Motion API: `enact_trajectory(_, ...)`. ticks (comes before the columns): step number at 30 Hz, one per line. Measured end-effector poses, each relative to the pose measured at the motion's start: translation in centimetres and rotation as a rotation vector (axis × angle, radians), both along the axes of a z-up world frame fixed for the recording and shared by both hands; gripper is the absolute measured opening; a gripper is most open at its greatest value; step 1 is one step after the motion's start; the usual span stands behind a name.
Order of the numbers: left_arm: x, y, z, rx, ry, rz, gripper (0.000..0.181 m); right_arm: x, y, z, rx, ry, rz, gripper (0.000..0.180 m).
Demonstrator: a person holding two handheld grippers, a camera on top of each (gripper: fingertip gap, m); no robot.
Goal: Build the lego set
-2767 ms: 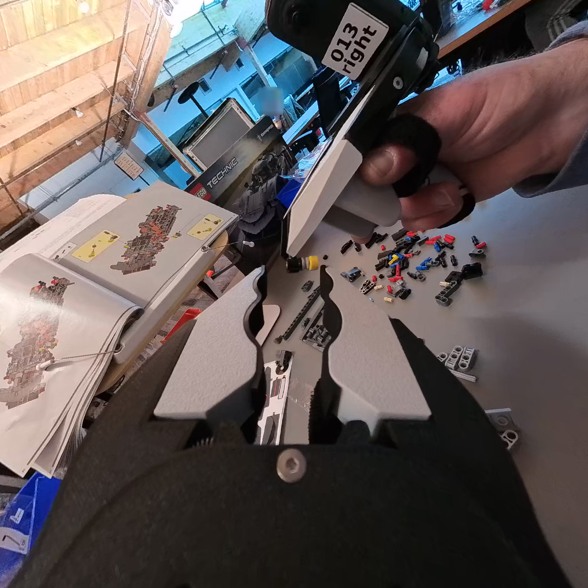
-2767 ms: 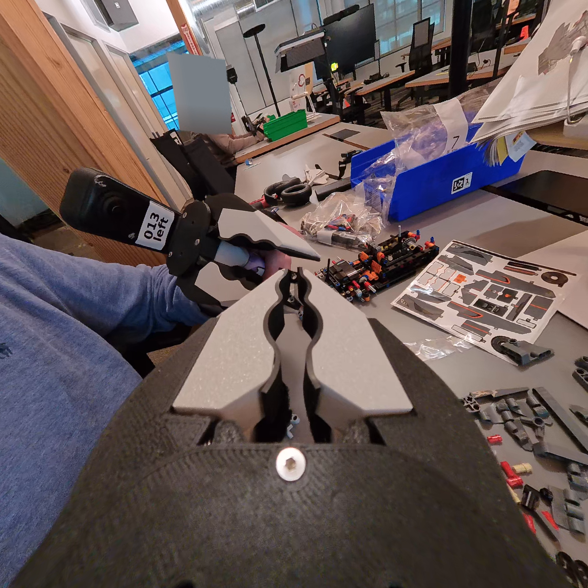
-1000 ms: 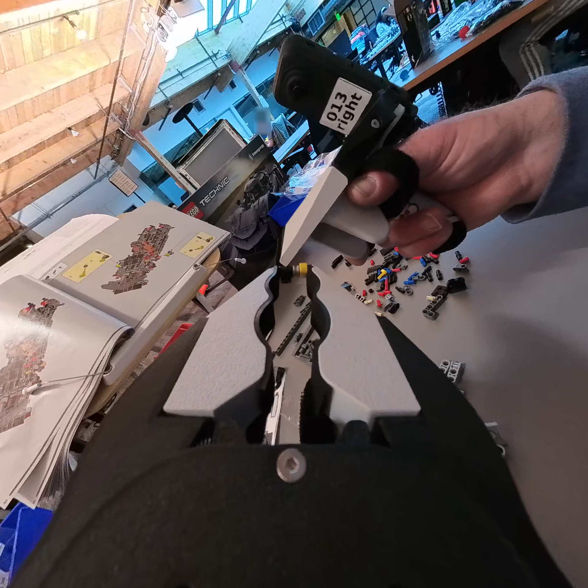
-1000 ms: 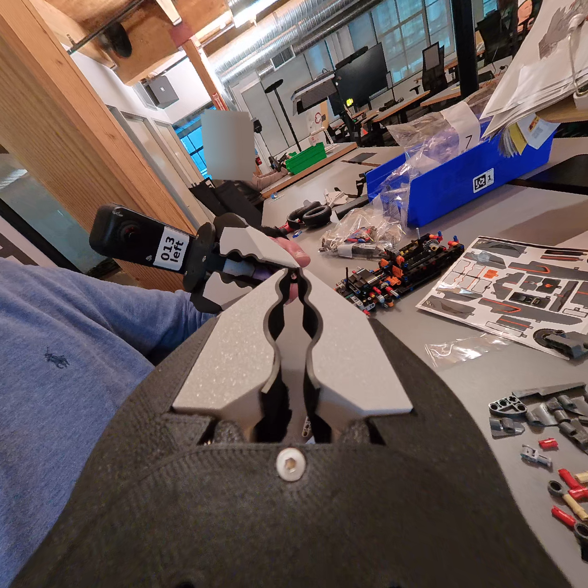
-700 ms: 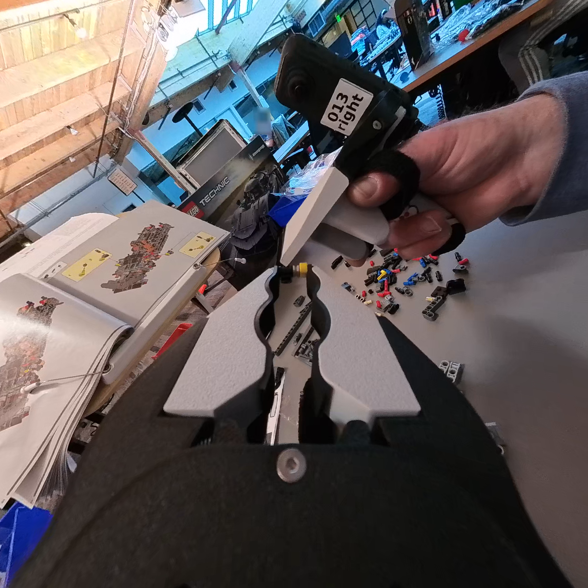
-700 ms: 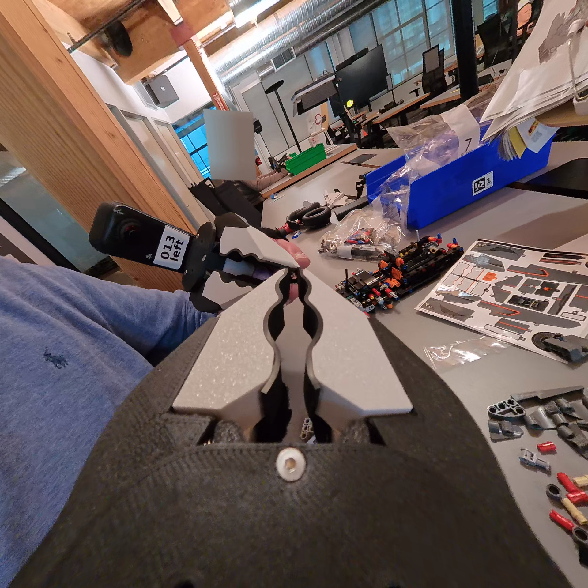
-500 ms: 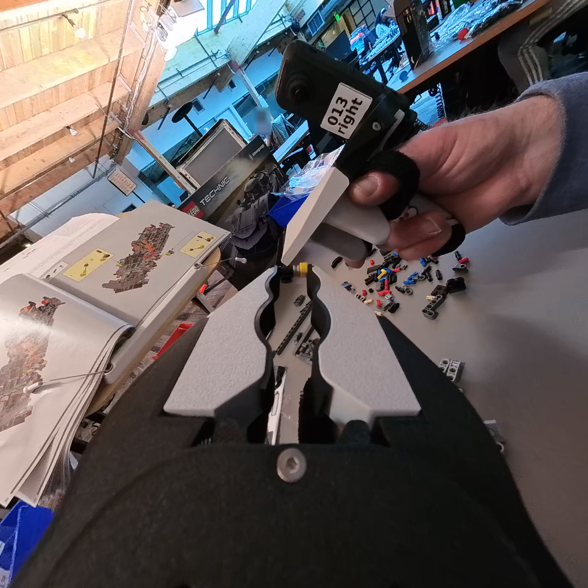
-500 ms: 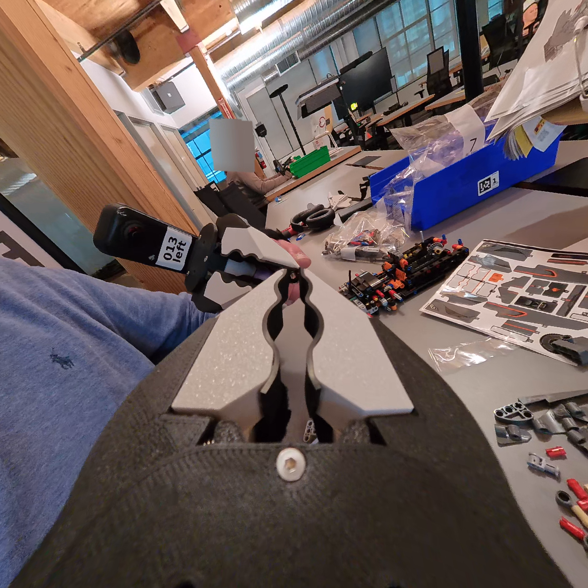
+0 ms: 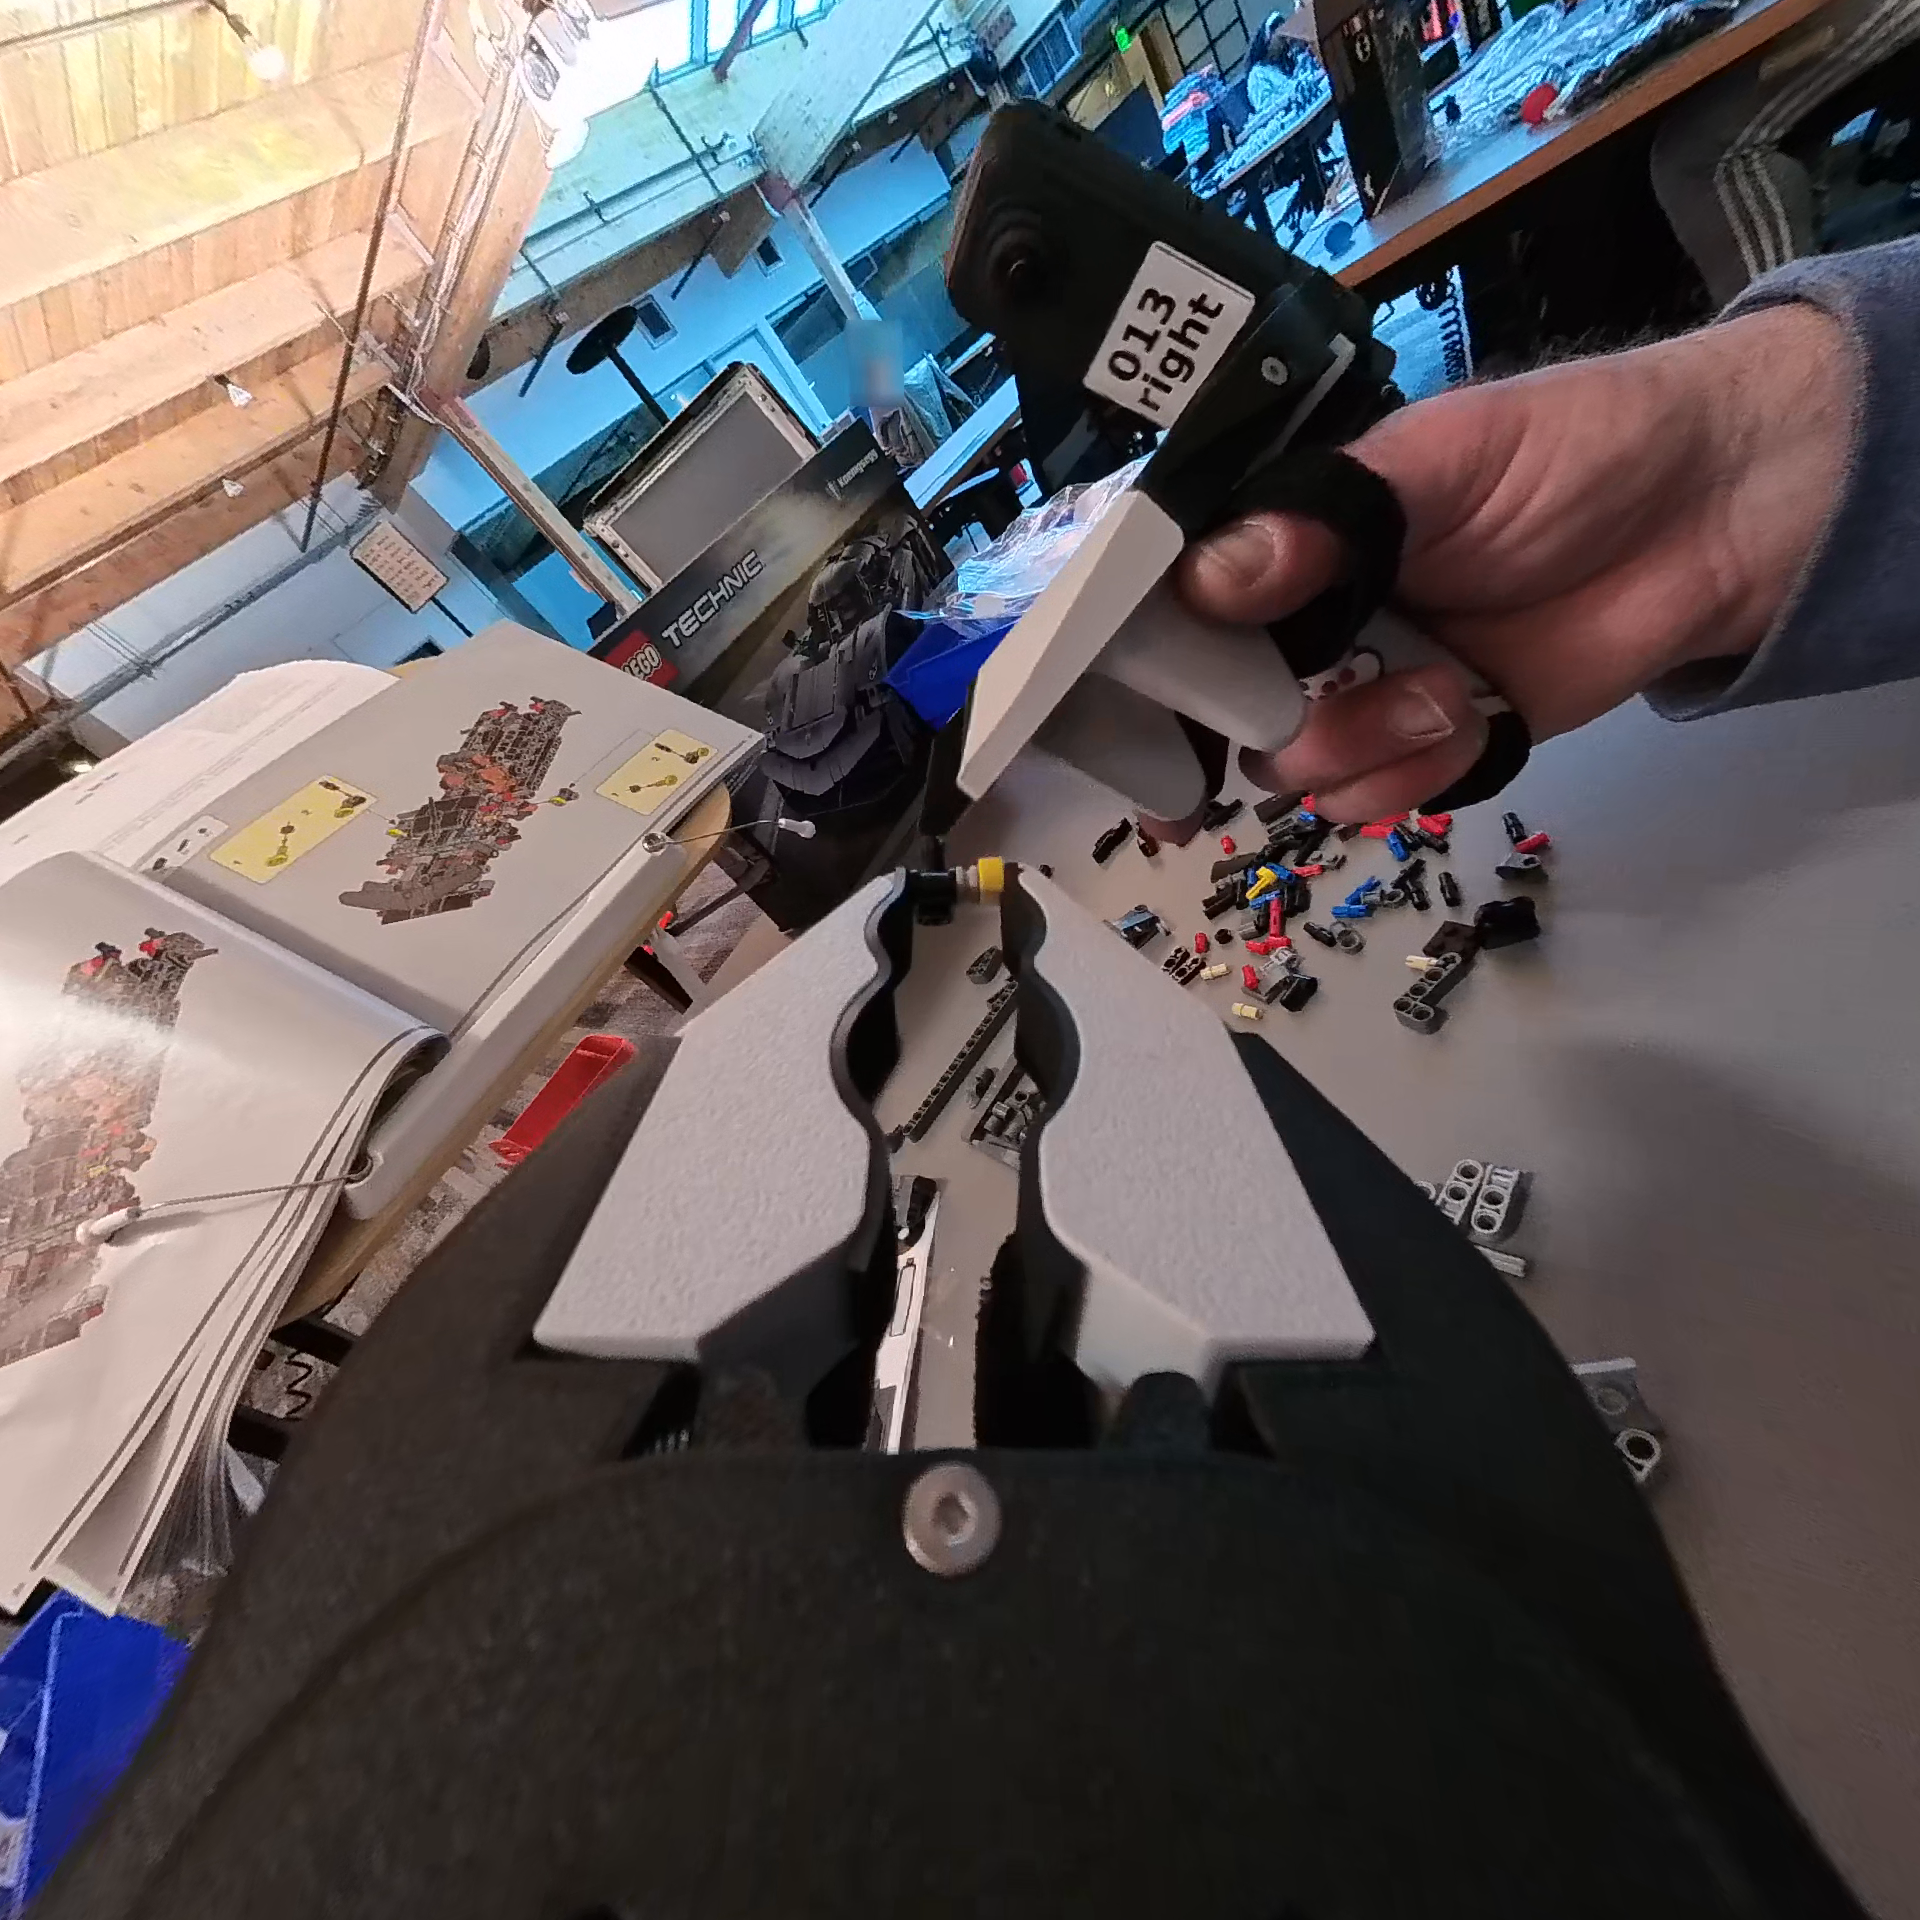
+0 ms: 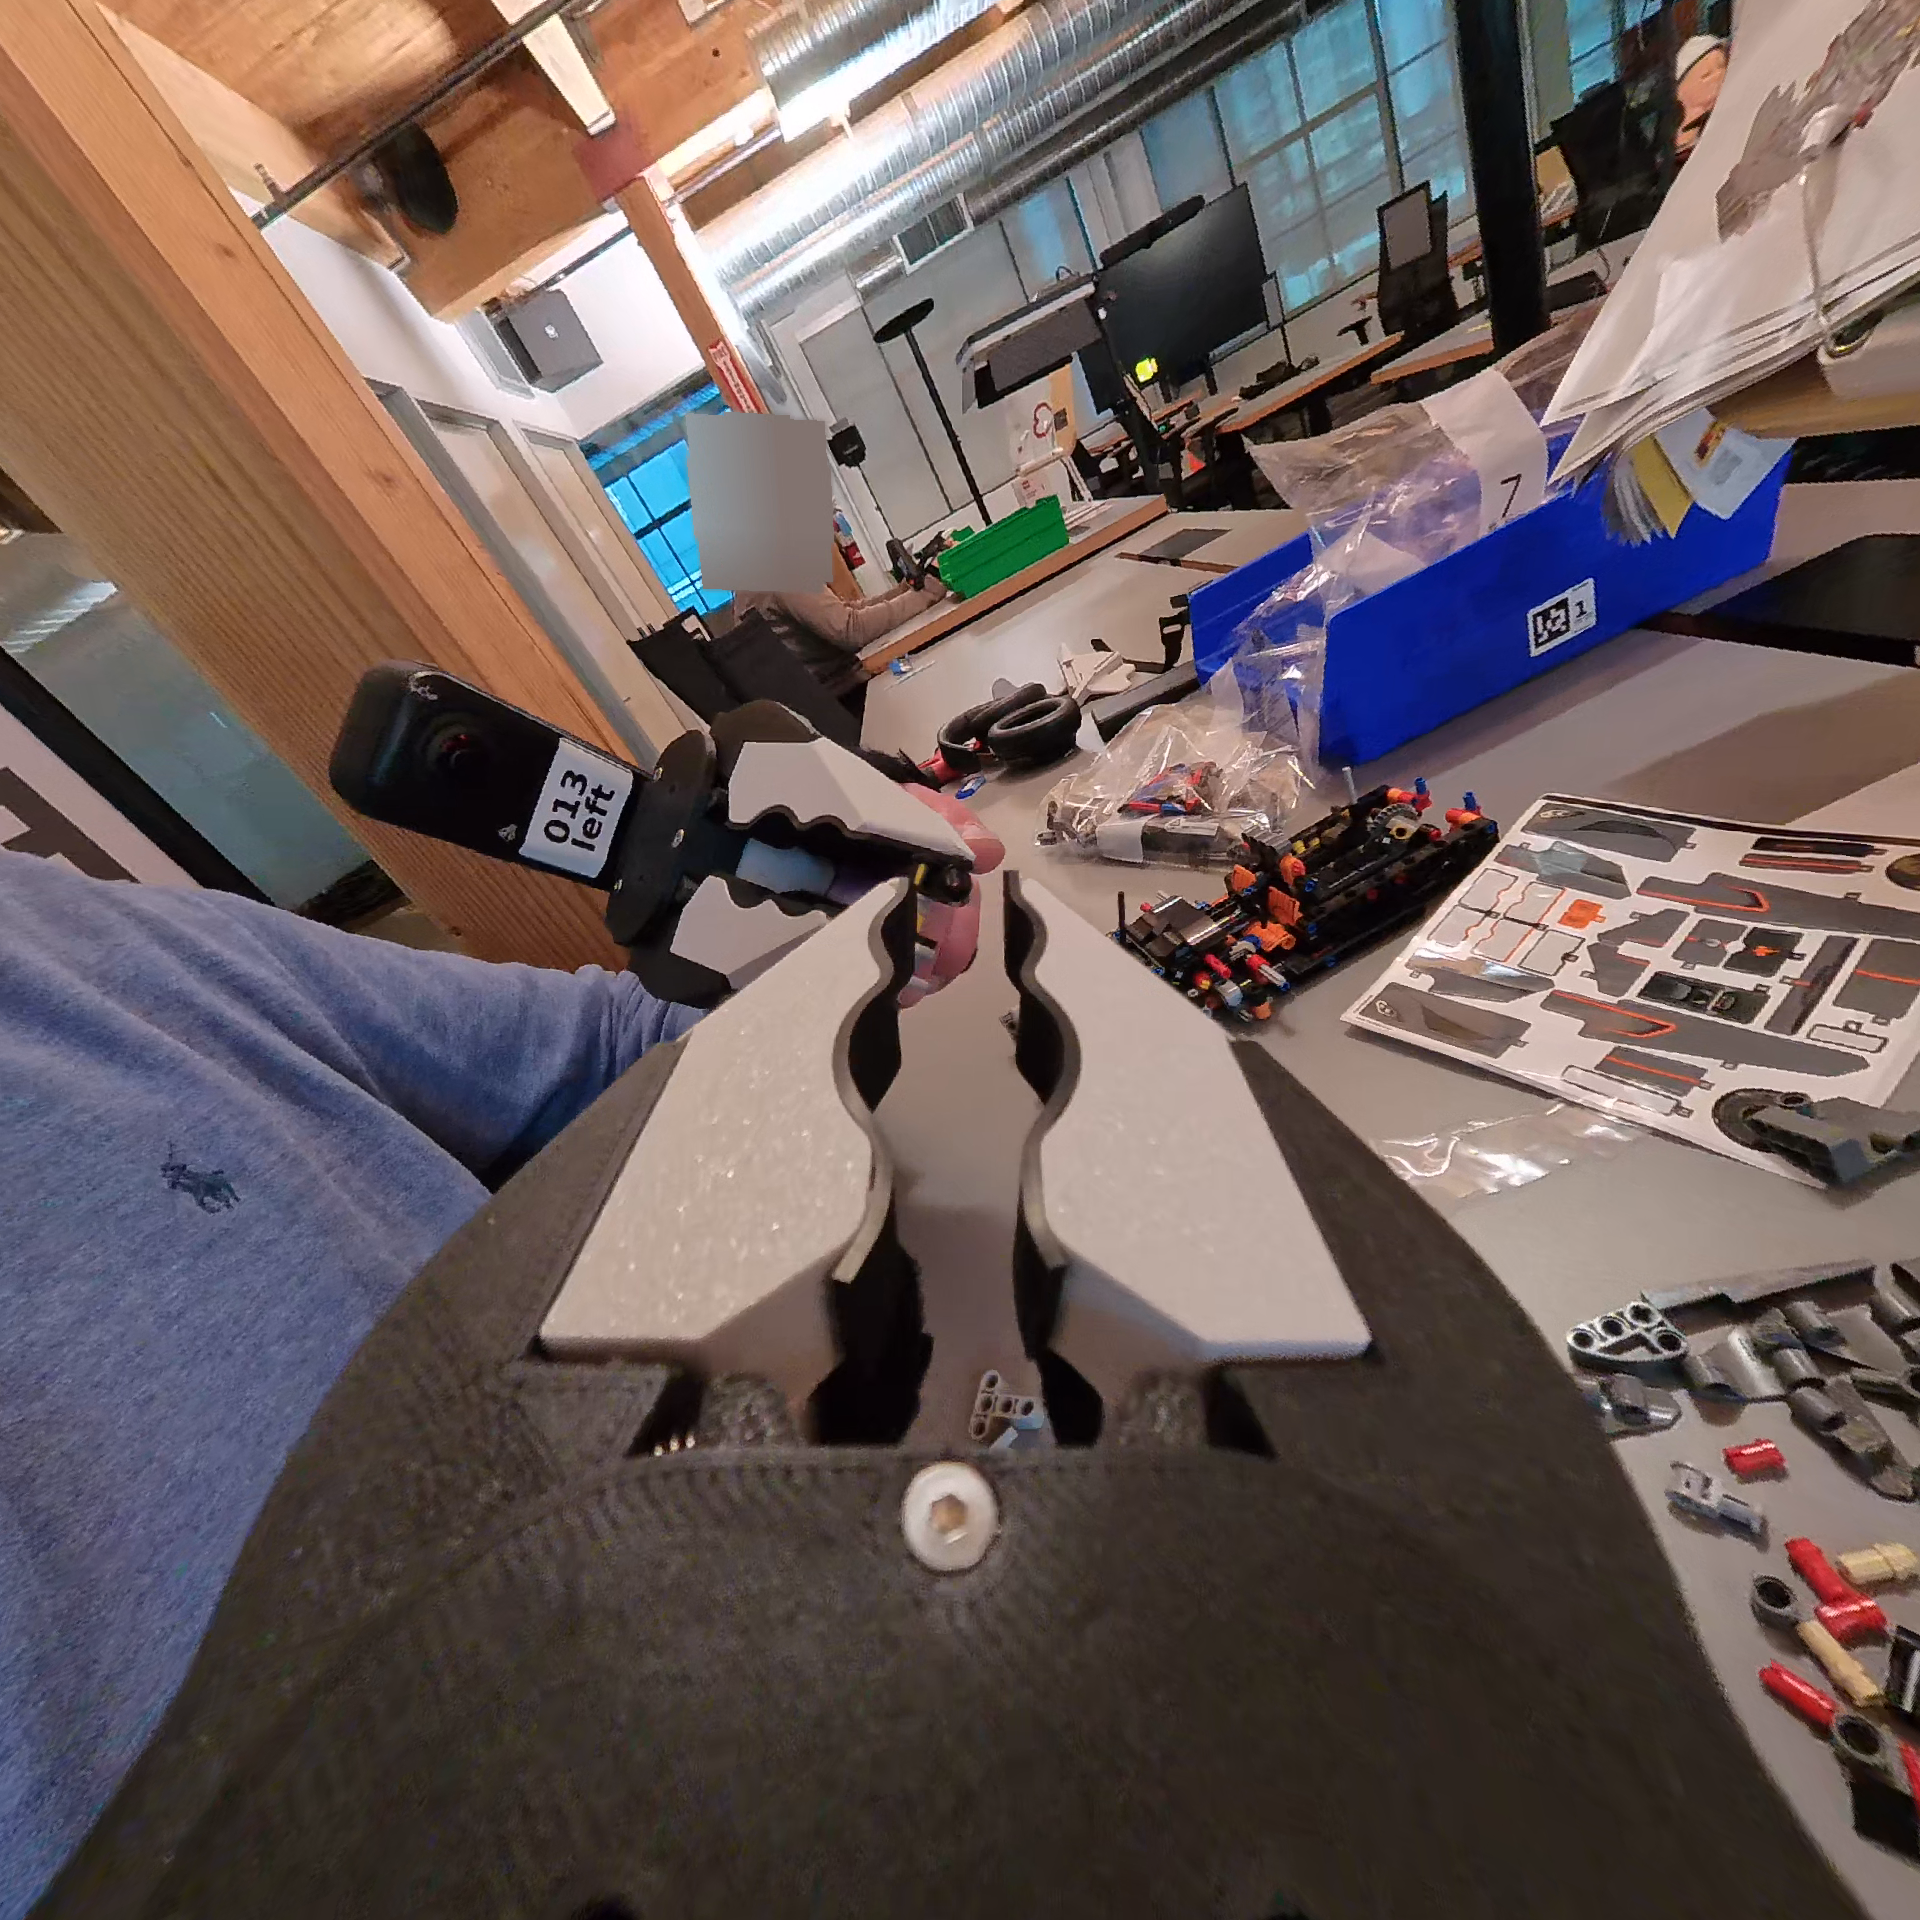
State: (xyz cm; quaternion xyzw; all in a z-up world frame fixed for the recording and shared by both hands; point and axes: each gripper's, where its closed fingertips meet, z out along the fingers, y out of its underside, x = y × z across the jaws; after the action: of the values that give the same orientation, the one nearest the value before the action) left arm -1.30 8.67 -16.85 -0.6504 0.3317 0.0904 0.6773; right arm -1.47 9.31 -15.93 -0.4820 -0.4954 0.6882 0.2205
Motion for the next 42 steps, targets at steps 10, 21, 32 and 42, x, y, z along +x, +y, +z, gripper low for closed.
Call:
enact_trajectory(10,-0.4,0.2,-0.3,-0.017,-0.014,0.003,0.014,0.0,0.5,-0.5,-0.004,-0.004,-0.003,0.013)
enact_trajectory(21,-1.2,0.6,-0.6,-0.033,-0.049,0.006,0.014,-0.3,1.2,-1.0,-0.017,-0.004,-0.013,0.013)
enact_trajectory(32,-1.9,0.9,-1.0,-0.056,-0.081,0.011,0.014,-0.4,2.0,-1.4,-0.034,0.006,-0.023,0.012)
enact_trajectory(42,-8.9,-1.8,3.5,0.006,-0.155,0.144,0.015,0.1,2.9,-1.1,-0.028,0.016,-0.05,0.012)
